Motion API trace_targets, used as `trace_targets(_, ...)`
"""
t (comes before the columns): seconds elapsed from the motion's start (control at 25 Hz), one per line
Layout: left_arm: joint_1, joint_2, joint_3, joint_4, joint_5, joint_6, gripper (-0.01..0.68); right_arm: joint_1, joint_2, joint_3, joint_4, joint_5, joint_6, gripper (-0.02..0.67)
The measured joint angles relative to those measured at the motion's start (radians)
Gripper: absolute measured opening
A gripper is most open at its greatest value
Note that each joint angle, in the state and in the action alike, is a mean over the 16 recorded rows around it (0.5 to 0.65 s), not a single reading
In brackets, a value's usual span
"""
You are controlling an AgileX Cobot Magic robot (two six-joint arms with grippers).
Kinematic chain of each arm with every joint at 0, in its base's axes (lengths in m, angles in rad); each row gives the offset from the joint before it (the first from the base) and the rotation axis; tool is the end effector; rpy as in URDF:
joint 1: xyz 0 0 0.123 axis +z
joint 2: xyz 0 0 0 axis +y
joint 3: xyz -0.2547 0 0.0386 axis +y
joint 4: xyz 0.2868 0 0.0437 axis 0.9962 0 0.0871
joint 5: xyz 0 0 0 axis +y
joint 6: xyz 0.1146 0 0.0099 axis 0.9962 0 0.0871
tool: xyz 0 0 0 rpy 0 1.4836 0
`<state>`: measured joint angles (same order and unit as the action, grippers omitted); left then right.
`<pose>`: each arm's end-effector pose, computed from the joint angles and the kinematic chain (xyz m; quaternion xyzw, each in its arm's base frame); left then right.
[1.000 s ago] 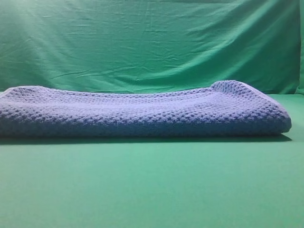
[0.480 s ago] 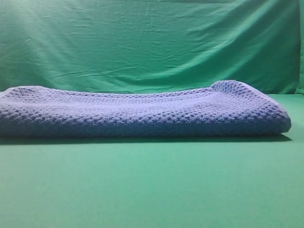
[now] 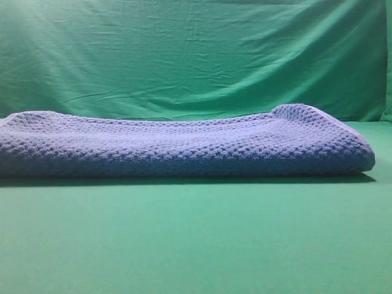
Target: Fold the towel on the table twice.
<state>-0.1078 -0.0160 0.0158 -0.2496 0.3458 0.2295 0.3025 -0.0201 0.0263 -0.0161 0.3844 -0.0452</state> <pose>0.1407 -0.0249 0.1730 0.0659 0.7863 -0.0679 0.6106 0.1352 0.0415 0.1639 -0.1435 0.7929 0.0692 0.5881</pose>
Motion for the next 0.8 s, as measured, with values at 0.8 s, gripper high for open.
trace_targets(0.8,0.043,0.0,0.0,0.0,0.0,0.0,0.064,-0.275,0.0,0.0,0.0,0.0,-0.001,0.0)
